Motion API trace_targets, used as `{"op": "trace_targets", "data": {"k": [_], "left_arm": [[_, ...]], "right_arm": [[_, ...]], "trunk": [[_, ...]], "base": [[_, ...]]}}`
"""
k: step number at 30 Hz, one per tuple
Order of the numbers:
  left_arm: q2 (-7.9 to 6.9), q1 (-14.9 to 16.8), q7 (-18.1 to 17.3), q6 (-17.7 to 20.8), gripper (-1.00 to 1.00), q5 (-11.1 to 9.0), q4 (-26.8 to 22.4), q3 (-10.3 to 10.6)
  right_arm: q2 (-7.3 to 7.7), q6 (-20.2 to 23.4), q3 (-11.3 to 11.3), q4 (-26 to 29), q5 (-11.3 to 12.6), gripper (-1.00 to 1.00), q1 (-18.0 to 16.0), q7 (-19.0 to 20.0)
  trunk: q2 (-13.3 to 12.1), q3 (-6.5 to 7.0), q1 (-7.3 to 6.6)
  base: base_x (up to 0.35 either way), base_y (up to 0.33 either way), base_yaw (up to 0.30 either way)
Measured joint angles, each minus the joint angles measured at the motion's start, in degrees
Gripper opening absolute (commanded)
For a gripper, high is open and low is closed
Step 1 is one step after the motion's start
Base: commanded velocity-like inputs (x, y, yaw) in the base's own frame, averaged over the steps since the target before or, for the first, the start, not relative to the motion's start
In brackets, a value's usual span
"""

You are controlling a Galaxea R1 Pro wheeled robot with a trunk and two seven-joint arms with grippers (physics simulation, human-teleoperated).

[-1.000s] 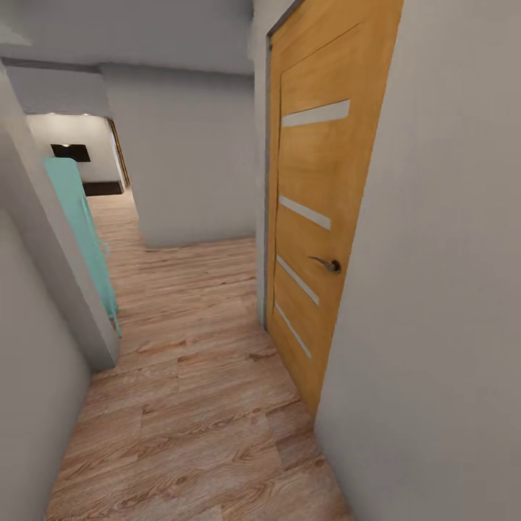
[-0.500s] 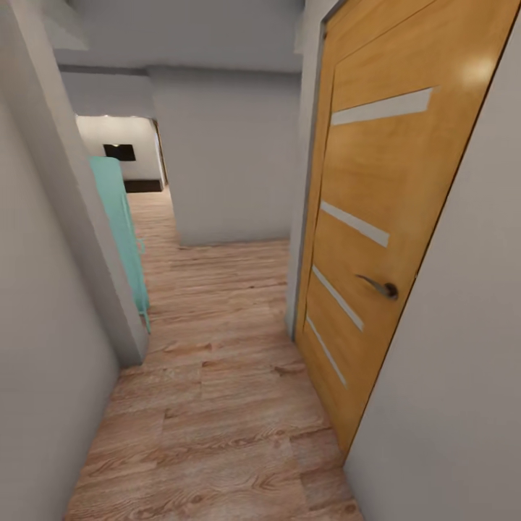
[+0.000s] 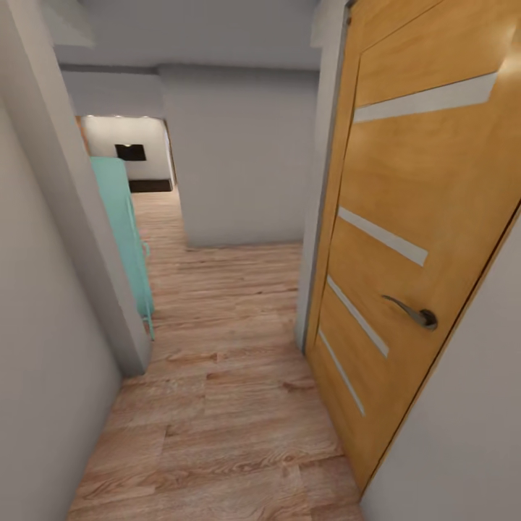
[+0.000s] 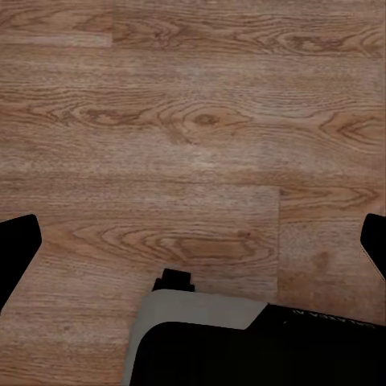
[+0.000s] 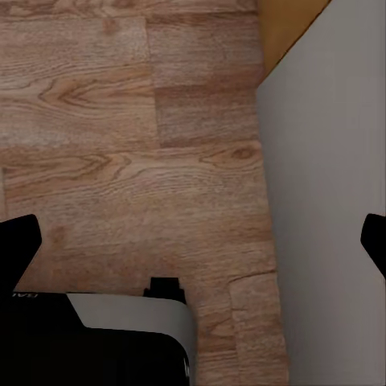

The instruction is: Move the two storage containers from the living room to the garage. In the garage, place one container on the floor and stack the other container on top of it (either order is fine).

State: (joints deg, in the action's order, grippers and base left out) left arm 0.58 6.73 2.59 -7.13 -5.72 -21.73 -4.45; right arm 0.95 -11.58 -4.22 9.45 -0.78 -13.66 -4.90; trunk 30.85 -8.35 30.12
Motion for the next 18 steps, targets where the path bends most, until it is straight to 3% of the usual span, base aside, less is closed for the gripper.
{"op": "trace_targets", "data": {"k": [12,18], "left_arm": [[0.0,0.0,0.0,0.0,1.0,0.01,-0.01,-0.02],[0.0,-0.01,0.0,0.01,1.0,-0.01,-0.02,-0.01]], "right_arm": [[0.0,0.0,0.0,0.0,0.05,1.0,0.0,0.01],[-0.01,-0.01,0.0,-0.02,-0.02,1.0,-0.01,0.01]], "trunk": [[0.0,0.0,0.0],[0.0,0.0,0.0]], "base": [[0.327,0.055,0.006],[0.327,0.048,0.189]]}}
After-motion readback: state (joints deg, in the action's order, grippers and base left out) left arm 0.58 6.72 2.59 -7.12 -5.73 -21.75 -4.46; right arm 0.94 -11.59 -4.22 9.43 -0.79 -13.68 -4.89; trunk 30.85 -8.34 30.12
